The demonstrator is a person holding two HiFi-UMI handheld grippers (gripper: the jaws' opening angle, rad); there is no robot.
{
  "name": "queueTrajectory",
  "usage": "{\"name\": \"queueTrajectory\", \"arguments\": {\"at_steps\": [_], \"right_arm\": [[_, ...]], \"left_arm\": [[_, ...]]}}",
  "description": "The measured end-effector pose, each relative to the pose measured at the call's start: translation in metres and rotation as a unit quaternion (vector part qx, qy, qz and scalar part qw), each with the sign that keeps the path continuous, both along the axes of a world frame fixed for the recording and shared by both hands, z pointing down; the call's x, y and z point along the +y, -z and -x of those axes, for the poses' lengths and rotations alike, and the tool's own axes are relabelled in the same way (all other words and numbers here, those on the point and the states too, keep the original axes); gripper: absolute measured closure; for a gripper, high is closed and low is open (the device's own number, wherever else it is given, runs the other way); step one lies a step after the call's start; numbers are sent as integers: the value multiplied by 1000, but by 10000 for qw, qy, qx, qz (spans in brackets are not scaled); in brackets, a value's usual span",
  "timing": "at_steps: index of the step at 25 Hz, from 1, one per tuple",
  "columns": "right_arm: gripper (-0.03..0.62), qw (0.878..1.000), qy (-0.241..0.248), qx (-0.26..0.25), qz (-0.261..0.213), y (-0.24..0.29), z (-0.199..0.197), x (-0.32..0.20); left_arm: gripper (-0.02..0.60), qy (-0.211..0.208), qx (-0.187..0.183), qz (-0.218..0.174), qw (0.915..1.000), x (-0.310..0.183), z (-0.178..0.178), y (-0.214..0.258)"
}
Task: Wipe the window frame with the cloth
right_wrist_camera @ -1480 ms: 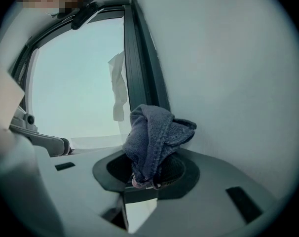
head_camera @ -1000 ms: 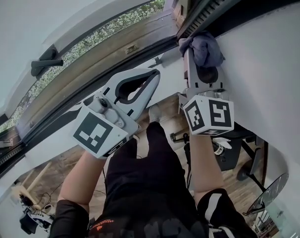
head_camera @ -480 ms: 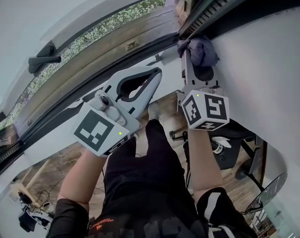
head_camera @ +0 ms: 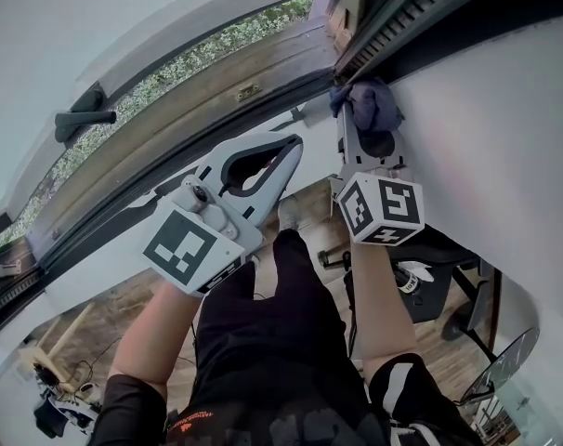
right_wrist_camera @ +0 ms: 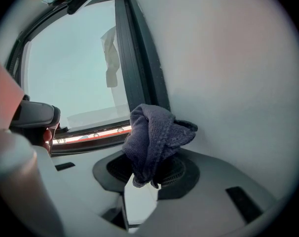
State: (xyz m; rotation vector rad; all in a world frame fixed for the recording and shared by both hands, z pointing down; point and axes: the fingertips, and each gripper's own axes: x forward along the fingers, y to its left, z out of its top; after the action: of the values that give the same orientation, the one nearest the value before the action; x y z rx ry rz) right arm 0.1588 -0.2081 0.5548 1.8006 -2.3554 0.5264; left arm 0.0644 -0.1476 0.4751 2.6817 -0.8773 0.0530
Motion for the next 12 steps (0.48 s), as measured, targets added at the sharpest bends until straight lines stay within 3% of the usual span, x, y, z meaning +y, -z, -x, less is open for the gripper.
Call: {"name": "queueTrajectory", "arguments": {"at_steps": [12], "right_arm": [[480, 9999, 5, 163, -20, 18, 1, 18]], "left_arm": [[561, -32, 29, -162, 9999, 9, 9, 21]]}}
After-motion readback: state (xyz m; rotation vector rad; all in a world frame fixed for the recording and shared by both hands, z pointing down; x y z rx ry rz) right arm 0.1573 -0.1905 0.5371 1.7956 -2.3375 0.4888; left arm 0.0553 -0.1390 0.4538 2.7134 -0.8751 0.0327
